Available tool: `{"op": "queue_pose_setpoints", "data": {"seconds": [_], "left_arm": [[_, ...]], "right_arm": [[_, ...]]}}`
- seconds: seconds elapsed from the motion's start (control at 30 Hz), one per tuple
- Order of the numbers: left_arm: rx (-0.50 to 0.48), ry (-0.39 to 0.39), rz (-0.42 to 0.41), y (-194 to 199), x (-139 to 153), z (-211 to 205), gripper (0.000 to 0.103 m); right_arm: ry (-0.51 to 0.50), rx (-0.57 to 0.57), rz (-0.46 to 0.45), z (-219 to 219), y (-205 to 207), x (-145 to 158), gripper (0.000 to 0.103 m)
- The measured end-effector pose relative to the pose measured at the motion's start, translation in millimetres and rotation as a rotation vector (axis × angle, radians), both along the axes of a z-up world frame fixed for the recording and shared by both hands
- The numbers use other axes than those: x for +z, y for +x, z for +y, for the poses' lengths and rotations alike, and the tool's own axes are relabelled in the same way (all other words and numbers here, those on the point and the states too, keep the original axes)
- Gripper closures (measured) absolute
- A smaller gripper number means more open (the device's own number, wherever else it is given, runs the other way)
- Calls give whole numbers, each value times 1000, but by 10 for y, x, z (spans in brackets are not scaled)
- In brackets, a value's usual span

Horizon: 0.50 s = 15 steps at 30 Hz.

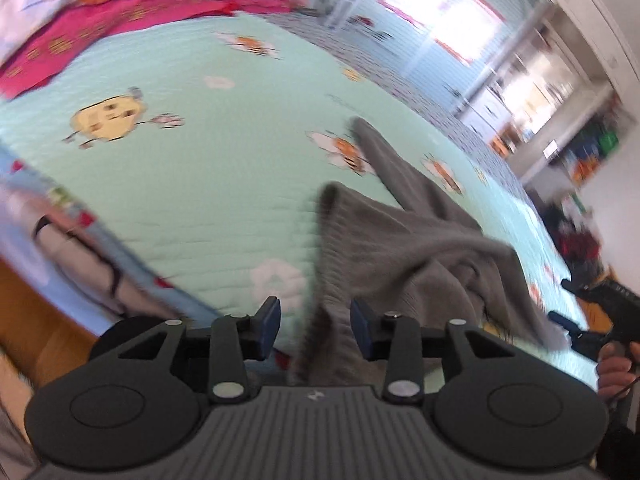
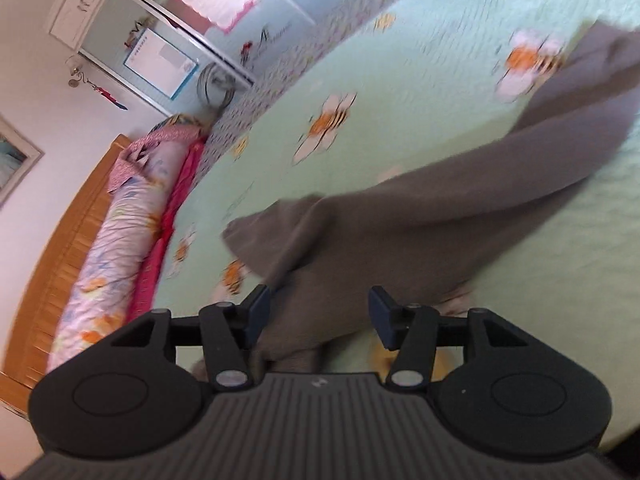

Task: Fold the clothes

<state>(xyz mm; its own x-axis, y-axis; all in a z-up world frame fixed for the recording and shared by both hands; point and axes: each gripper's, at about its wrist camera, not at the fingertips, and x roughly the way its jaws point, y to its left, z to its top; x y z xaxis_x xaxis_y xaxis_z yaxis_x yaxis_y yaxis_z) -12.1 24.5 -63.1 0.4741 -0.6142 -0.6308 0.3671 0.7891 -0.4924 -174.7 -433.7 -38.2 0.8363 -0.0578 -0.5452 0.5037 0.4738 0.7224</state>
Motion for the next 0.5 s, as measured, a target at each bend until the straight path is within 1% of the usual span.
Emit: {"op": "queue_pose_setpoints", "data": {"seconds": [0.1,0.17,0.23,0.33,0.4,0.5], "left_arm": [[32,-20,-7,116,111,61,60],[23,-34,-15,220,178,-24,59],[-6,-38,-34,383,255,-176,57],[-57,-24,-45,654,310,-523,50],[-83,4,-15,867,233,-791,50],[-126,51,69,1170,19,-1183,50]], "right_arm": [[74,12,-14,-21,335,-29,44],[106,2,-7,-60,531,-78,44],[133,-13,5,-110,716,-137,44],[185,-34,6,-185,900,-221,44],[203,-52,16,-236,975,-276,44],[222,-75,40,-288,1021,-359,44]]}}
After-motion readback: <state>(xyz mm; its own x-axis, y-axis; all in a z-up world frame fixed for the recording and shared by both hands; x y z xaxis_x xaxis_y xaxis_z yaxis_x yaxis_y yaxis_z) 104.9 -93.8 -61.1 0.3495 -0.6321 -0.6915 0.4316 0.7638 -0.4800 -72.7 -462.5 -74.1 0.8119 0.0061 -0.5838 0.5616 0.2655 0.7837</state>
